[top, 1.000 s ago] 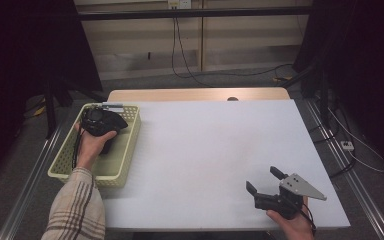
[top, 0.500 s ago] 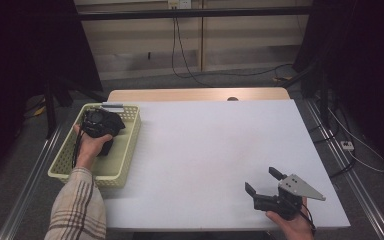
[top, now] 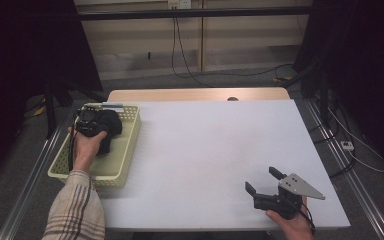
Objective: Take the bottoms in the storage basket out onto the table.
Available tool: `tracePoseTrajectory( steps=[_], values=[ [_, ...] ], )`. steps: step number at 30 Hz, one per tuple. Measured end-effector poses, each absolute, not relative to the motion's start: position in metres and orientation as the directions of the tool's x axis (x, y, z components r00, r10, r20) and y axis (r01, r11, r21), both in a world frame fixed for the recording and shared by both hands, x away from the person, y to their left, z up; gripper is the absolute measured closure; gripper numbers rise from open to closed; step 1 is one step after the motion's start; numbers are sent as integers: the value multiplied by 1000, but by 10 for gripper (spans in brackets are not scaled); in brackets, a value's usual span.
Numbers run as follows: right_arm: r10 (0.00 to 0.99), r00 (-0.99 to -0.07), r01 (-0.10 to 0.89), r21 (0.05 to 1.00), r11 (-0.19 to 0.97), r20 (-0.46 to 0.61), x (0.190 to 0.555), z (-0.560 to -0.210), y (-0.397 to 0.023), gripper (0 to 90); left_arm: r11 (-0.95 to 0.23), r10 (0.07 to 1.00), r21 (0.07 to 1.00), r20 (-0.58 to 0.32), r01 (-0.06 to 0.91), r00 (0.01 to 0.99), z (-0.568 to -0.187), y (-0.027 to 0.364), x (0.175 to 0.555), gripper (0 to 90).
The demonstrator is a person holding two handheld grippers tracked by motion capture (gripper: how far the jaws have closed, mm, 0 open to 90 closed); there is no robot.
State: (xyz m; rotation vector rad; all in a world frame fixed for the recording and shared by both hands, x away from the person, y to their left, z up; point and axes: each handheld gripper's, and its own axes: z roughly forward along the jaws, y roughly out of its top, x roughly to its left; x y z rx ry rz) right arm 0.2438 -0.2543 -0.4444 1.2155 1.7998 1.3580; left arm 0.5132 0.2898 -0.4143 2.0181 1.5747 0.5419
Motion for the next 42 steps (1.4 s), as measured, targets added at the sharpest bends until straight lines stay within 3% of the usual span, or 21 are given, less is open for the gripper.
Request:
tracePoseTrajectory(
  steps=[18,42],
  values=[
    [901,-426,325,943,73,77,244,-445,-253,51,-203,956,736,4,646,295,-394,297,492,735],
    [904,-418,330,942,65,84,245,-445,-254,51,-121,937,848,-73,516,340,-380,297,469,730]
  ],
)
